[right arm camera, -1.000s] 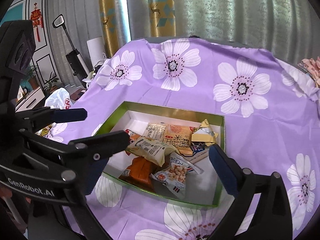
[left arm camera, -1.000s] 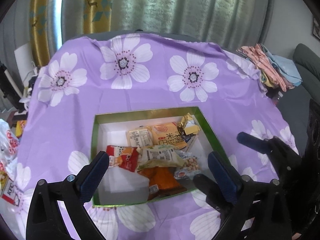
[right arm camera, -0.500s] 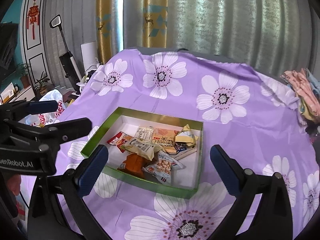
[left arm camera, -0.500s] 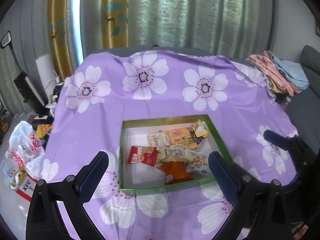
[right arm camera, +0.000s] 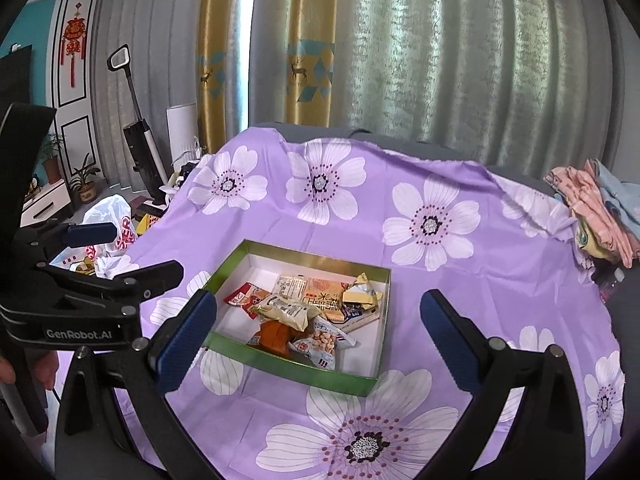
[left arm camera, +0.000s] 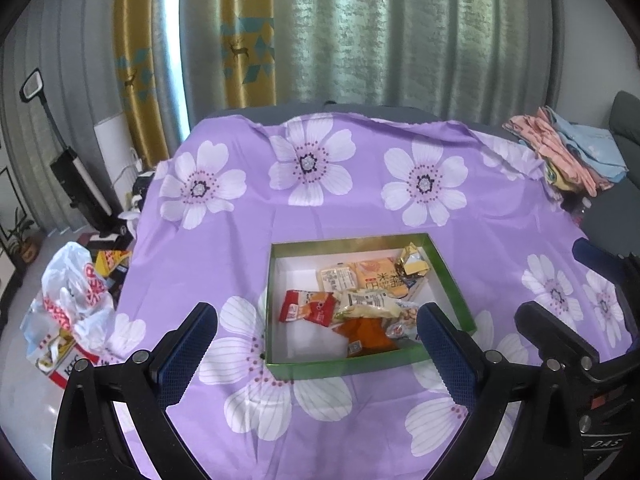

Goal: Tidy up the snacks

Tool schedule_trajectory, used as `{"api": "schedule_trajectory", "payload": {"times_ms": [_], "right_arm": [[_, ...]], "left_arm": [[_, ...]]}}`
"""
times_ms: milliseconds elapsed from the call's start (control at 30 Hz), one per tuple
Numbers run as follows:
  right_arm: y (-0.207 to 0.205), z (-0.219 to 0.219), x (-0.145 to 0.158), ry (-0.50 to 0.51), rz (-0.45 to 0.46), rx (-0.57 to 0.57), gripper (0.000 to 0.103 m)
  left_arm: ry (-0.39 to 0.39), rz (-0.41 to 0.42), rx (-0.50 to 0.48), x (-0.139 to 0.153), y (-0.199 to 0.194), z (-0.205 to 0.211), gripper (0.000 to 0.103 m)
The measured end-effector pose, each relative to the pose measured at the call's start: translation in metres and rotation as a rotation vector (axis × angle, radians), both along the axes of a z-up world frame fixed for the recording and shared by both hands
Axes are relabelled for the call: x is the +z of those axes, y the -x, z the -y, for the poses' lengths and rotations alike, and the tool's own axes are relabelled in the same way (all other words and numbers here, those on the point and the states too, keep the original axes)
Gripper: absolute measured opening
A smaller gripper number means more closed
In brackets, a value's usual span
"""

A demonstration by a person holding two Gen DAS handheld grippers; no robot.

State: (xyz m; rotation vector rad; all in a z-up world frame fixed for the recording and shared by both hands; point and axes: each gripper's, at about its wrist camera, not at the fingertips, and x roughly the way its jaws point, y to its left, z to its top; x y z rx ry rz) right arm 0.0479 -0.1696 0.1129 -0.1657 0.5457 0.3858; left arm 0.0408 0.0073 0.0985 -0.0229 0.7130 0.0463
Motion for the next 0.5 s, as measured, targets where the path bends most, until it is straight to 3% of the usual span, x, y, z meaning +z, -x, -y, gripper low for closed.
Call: {"api": "schedule_trajectory", "payload": {"times_ms": [500], "right_arm": [[0.014,0.0,0.01,-0.004,0.017,0.003,0.102]], "left_arm": [[-0.015,0.02,-0.007,0.011,0.008,0.008,0.1]]}}
